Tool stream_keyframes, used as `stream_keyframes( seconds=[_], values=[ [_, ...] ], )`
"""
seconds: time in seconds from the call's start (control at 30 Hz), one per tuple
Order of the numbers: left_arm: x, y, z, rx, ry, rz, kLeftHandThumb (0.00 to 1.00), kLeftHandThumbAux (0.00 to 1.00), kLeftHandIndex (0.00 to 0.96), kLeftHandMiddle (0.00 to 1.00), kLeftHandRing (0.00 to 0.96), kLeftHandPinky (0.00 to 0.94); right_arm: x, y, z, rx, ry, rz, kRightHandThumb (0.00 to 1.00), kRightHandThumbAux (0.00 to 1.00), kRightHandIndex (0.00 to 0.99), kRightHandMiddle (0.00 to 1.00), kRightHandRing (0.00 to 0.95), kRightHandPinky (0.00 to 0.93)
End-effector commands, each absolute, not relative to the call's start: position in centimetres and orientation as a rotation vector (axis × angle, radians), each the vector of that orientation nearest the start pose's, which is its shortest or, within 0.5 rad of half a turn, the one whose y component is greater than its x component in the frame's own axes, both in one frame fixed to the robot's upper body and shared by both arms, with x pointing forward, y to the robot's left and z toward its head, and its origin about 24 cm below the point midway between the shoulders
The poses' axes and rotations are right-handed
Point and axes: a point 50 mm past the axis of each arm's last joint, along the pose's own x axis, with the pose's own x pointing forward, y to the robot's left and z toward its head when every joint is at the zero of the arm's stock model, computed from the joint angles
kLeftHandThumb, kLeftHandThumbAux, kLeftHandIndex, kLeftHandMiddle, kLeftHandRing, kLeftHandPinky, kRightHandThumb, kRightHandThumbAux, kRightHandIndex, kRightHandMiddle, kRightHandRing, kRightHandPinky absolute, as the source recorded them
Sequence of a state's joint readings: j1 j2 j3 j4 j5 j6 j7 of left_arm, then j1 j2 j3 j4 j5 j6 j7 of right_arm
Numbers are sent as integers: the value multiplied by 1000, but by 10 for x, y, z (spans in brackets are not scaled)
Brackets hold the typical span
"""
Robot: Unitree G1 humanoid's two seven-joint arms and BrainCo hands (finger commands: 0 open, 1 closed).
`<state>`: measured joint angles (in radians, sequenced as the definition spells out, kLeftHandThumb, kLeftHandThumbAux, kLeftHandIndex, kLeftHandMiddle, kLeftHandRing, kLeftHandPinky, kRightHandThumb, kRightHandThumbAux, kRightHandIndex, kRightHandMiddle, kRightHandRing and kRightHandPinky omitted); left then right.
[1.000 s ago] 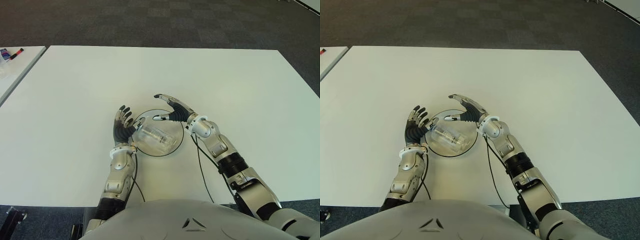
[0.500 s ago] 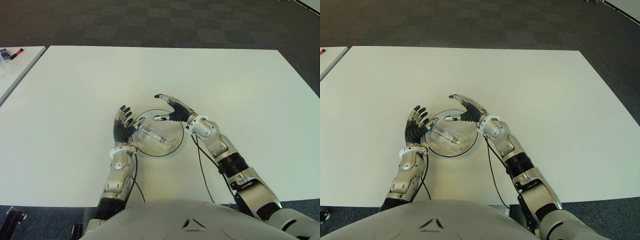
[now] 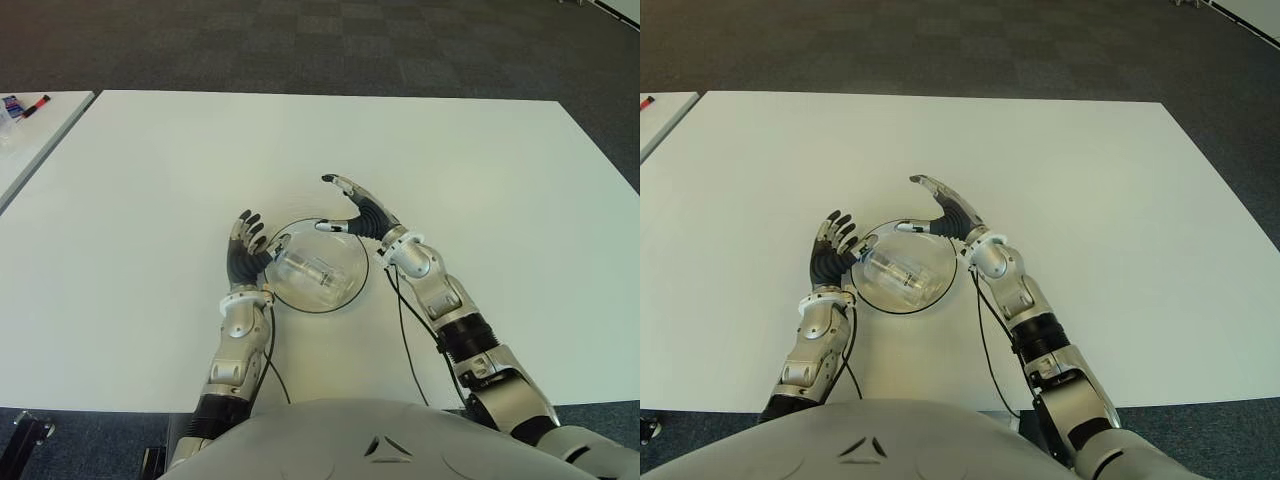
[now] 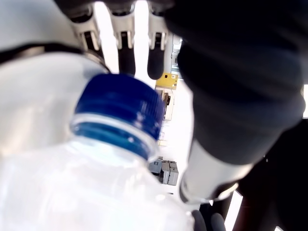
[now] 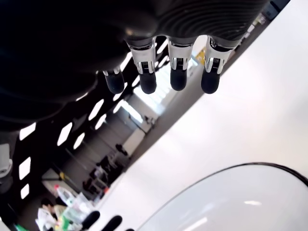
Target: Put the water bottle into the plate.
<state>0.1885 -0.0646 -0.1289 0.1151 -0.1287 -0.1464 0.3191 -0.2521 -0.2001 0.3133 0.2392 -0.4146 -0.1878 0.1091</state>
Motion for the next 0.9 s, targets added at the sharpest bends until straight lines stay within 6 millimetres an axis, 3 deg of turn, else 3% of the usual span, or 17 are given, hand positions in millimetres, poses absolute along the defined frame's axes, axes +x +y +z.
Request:
stream_keyframes(
  seconds=[0.03,0.17,0.27,0.43,0.57,0.9],
  values=[
    [211,115,-9,-273,179,286,0,930,131,175,171,200,276,-116,28,-544,-52,355,51,493,0,0,0,0],
    [211,116,-9,-278,180,289,0,931,130,177,174,202,274,-134,-3,-323,71,214,58,596,0,0,0,12],
    [211,117,-9,-279,180,290,0,931,130,177,174,203,274,-143,-13,-224,106,149,63,671,0,0,0,20],
    [210,118,-9,-280,179,289,0,930,136,180,178,206,268,-139,-10,-73,86,101,71,745,0,0,0,26],
    [210,119,-9,-278,180,282,0,925,138,181,178,206,246,-136,4,76,50,61,74,783,0,0,0,33],
    [211,121,-9,-268,174,272,0,923,131,178,174,200,243,-137,3,208,85,-15,60,829,2,0,0,53]
  ],
)
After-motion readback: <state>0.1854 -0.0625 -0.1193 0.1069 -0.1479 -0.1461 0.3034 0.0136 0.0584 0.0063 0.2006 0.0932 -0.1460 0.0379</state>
